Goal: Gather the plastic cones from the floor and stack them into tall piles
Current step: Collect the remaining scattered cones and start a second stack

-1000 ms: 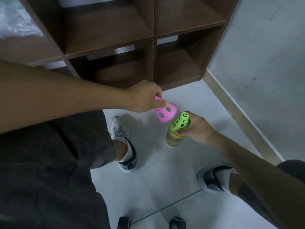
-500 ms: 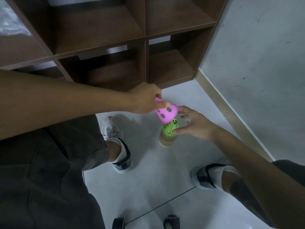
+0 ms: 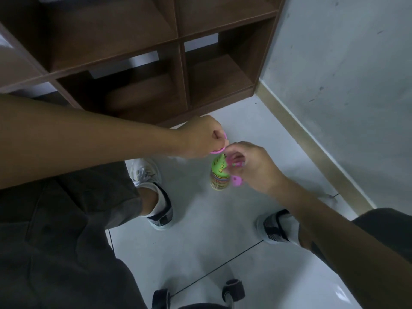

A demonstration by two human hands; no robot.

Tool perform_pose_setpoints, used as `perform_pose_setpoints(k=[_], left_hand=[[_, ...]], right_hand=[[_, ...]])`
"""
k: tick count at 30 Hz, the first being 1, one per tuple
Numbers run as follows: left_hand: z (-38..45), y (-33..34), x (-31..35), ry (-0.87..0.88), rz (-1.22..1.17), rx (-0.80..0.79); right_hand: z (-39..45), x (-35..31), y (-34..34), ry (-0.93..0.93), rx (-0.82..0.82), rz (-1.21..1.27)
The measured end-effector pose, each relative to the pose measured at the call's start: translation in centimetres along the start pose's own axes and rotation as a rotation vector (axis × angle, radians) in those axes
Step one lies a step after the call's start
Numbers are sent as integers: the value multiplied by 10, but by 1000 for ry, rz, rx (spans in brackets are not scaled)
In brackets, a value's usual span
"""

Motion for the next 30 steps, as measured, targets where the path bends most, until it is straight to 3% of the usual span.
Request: perform_pose_setpoints(k=[3, 7, 12, 21, 30], left_hand=[[1, 6, -5, -22, 23, -45], [-1, 7, -17, -43, -32, -68], [3, 5, -23, -77, -59, 5], [16, -9, -16, -121, -315, 5], [30, 6, -18, -309, -583, -82]], right_hand=[[-5, 14, -1, 47, 125, 31], [-6, 24, -20, 154, 311, 333], [-10, 31, -36, 250, 447, 567], [-22, 51, -39, 470, 524, 994], [-26, 52, -37, 506, 498, 1056]])
Point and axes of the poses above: each hand's wrist, its own z-axis towards the middle knuckle, its own y-axis out of the palm, x = y × z, the point moved 2 cm from there along z, towards the middle knuckle, and after that the axes turned 12 degrees about -x, right-handed, at the moved point
